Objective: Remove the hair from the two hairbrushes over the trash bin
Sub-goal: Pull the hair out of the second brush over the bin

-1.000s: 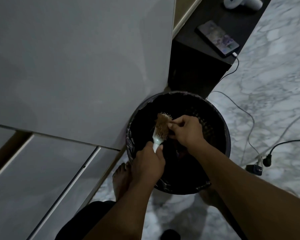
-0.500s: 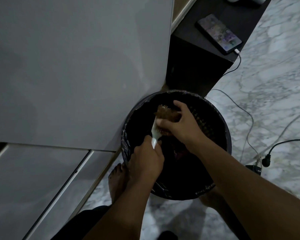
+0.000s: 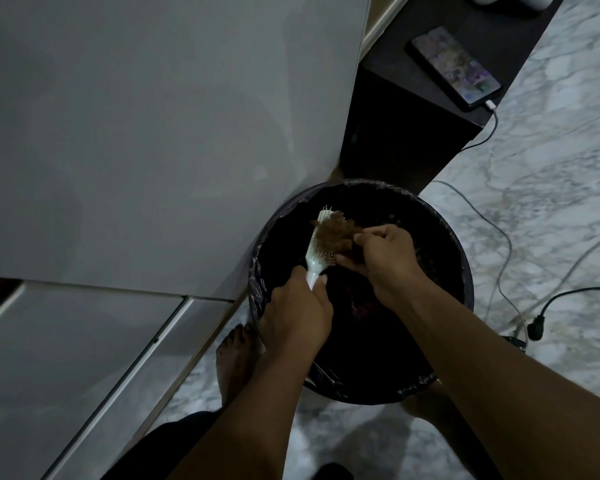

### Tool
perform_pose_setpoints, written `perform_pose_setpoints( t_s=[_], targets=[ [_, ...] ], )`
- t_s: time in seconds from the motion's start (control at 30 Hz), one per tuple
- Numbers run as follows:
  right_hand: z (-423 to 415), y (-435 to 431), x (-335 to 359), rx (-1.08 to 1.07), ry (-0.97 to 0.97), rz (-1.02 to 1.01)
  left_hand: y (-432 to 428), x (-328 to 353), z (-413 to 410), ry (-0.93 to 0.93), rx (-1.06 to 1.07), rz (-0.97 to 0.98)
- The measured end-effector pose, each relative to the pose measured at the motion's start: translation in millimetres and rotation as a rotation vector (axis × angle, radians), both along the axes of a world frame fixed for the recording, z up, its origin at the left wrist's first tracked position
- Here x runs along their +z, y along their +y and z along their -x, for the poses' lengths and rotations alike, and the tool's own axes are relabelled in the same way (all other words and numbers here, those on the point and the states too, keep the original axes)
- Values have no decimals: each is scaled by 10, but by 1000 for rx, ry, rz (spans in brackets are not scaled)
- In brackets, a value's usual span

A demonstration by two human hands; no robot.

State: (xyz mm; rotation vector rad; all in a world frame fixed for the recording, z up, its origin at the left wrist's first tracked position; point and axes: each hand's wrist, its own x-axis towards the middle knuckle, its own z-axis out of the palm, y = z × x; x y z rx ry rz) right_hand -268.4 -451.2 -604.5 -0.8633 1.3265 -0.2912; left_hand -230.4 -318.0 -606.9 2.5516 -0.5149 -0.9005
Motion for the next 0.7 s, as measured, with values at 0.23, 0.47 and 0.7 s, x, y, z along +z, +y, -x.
perform_pose_setpoints(
  t_s=[0.23, 0.47, 0.7],
  targets=[
    [69, -75, -35, 482, 135, 453, -13, 72, 1, -103, -130, -56],
    [121, -78, -105, 447, 219, 606, -22, 88, 0, -83, -118, -55],
    [31, -88, -62, -66, -52, 1, -71, 94, -31, -78, -47, -35]
  ],
)
